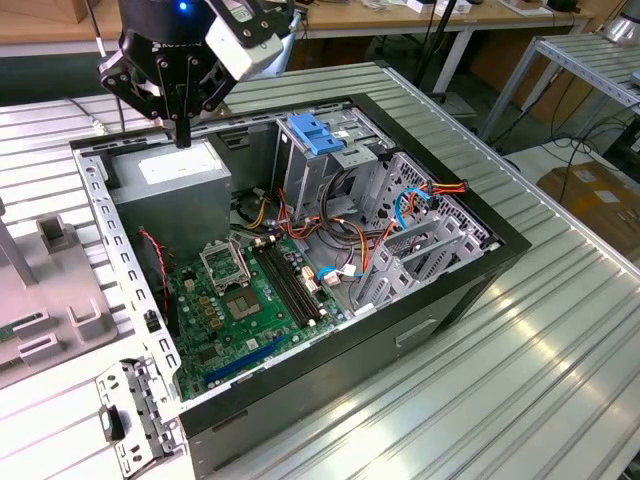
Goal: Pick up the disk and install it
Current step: 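Reach for the disk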
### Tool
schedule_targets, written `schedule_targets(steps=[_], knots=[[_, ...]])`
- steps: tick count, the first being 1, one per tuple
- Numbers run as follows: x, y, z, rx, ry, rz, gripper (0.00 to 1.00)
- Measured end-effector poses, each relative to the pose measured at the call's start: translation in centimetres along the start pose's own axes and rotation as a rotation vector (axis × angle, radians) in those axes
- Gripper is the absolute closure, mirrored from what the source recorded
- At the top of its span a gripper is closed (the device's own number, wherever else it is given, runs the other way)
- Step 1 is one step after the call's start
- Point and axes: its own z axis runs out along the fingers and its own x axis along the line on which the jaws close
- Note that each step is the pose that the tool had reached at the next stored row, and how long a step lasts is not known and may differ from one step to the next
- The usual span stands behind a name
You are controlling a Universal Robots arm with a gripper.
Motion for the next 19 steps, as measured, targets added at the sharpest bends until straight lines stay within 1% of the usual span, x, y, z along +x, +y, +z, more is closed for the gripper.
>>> schedule_targets(steps=[19], knots=[[0.5, -0.04, -0.02, 0.0001, 0.0, 0.0, 0.89]])
